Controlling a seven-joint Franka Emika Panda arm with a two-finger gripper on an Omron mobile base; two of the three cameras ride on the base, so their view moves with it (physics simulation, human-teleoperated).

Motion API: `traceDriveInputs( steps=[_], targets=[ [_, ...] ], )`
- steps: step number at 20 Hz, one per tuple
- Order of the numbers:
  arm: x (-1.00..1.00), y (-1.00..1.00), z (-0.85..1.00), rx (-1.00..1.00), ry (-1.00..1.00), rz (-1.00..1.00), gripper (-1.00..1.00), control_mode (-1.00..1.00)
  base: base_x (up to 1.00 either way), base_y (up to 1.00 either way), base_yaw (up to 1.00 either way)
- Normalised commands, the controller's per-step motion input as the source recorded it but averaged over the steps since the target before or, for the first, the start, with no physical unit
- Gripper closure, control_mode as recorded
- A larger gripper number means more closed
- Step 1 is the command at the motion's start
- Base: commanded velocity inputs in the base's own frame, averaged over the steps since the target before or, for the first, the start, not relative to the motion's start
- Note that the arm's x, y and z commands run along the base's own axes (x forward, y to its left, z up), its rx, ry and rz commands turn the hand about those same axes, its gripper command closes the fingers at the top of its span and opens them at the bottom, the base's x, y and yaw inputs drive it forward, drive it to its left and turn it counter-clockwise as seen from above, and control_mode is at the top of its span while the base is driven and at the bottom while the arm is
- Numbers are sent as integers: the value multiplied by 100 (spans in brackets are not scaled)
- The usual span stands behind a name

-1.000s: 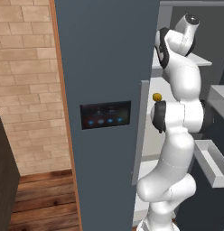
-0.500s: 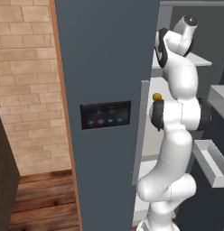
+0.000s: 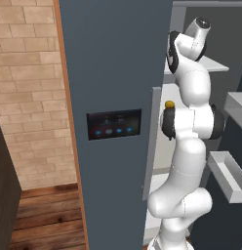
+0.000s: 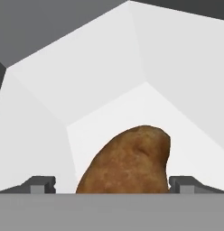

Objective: Place the cold items (potato and lemon) from the fridge in one tupperware on the dining counter. Place the warm items (hot dog and kebab skewer) in the stove area in another tupperware.

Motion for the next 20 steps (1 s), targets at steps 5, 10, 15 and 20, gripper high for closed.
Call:
traceDriveInputs(
  steps=[5, 10, 15, 20],
  targets=[
    [0, 0, -5, 0, 2, 0, 100, -100, 0, 0, 0],
    [0, 0, -8, 0, 2, 0, 100, -100, 0, 0, 0],
    [-36, 0, -1, -1, -1, 3, 100, -100, 0, 0, 0],
    [-51, -11, -13, -12, -5, 16, 100, -100, 0, 0, 0]
  ],
)
